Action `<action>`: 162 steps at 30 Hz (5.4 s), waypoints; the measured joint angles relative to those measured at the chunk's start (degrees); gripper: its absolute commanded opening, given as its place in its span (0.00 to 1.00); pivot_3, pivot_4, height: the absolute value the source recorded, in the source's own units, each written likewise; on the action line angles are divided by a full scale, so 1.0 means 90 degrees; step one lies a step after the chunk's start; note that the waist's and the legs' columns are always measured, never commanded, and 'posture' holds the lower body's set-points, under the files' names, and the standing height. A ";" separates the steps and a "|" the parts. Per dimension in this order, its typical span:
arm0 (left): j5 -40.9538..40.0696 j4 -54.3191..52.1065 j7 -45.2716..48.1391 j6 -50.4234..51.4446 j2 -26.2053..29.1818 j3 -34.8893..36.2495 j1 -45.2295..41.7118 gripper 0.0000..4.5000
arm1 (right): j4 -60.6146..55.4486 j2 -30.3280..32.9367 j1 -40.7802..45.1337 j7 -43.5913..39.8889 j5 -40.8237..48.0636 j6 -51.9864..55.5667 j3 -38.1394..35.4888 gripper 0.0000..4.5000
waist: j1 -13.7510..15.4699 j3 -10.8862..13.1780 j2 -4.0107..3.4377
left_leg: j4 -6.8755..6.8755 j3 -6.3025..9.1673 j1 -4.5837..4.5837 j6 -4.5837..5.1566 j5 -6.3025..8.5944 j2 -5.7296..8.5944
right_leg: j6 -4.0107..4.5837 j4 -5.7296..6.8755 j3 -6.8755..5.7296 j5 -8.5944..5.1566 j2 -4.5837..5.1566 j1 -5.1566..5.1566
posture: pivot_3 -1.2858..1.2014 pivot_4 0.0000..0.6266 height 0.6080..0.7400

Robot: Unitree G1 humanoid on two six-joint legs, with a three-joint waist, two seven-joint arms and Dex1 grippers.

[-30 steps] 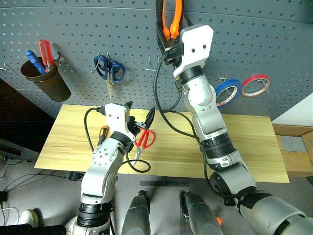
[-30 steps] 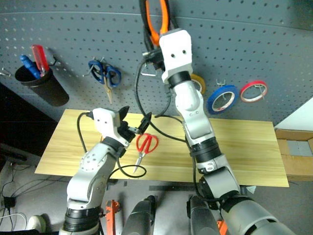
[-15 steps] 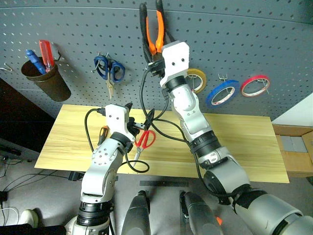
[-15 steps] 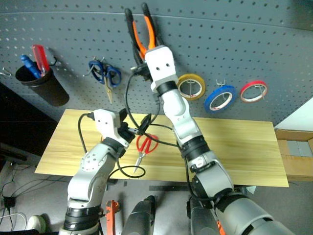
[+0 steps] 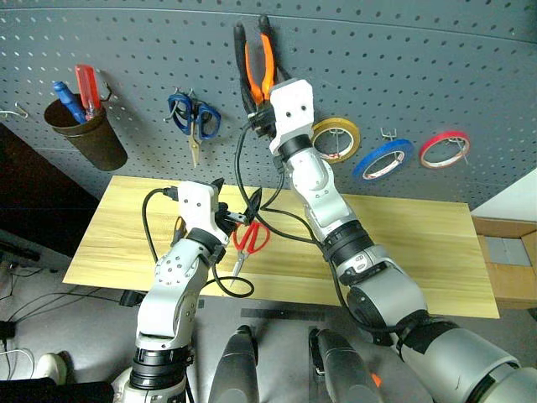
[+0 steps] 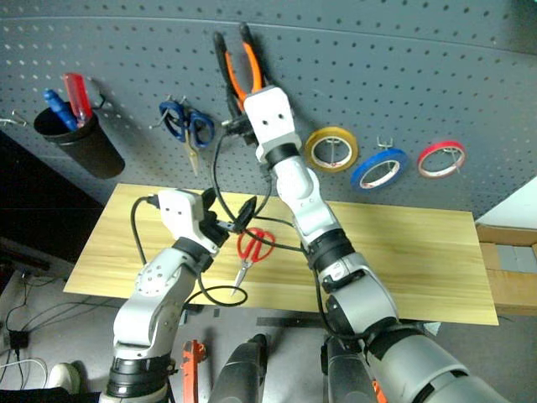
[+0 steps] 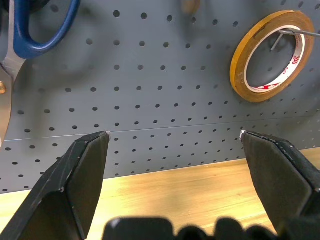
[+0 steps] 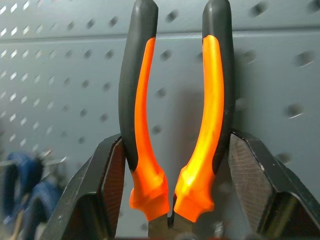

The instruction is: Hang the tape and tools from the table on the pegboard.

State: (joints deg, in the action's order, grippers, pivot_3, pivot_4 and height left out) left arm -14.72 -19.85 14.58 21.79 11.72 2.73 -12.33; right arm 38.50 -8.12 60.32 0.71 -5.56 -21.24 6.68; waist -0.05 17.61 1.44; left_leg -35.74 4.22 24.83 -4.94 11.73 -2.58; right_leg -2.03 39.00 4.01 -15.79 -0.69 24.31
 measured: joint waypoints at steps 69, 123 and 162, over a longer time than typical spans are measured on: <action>0.1221 0.1109 -0.0194 0.3457 0.0723 -0.0902 0.0424 0.05 | -0.5947 0.4082 -0.5848 -0.6462 0.2241 0.2245 0.1046 1.00 | -0.0012 0.0049 0.0017 | -0.0025 0.0009 -0.0020 0.0004 -0.0004 0.0002 | -0.0040 0.0001 0.0007 -0.0017 -0.0010 -0.0029 | 0.56 0.51 1.00; 0.2302 -0.2141 -0.1384 -0.1807 -0.0327 -0.0070 0.2124 0.05 | -0.7181 0.2480 -0.5319 -0.3239 0.2311 0.3239 -0.0002 1.00 | 0.0161 0.0001 0.0033 | -0.0031 0.0010 -0.0012 -0.0006 -0.0010 0.0003 | -0.0023 0.0005 -0.0001 -0.0006 -0.0005 -0.0027 | 0.58 0.41 1.00; 0.2296 -0.1281 -0.1357 -0.0543 -0.0520 0.0080 0.1983 0.05 | -0.7145 0.2511 -0.5322 -0.3218 0.2294 0.3160 0.0011 1.00 | 0.0156 -0.0002 0.0035 | -0.0036 0.0015 -0.0015 -0.0006 -0.0010 0.0002 | -0.0003 0.0014 -0.0005 0.0006 -0.0005 -0.0030 | 0.57 0.44 1.00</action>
State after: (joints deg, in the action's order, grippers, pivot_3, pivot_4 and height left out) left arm 5.94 -31.37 2.37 16.91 7.04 3.45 5.52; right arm -25.81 14.48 12.42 -28.25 15.09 7.20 6.78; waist 1.35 17.59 1.76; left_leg -36.07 4.36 24.70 -4.99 11.63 -2.56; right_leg -2.06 39.12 3.96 -15.74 -0.74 24.04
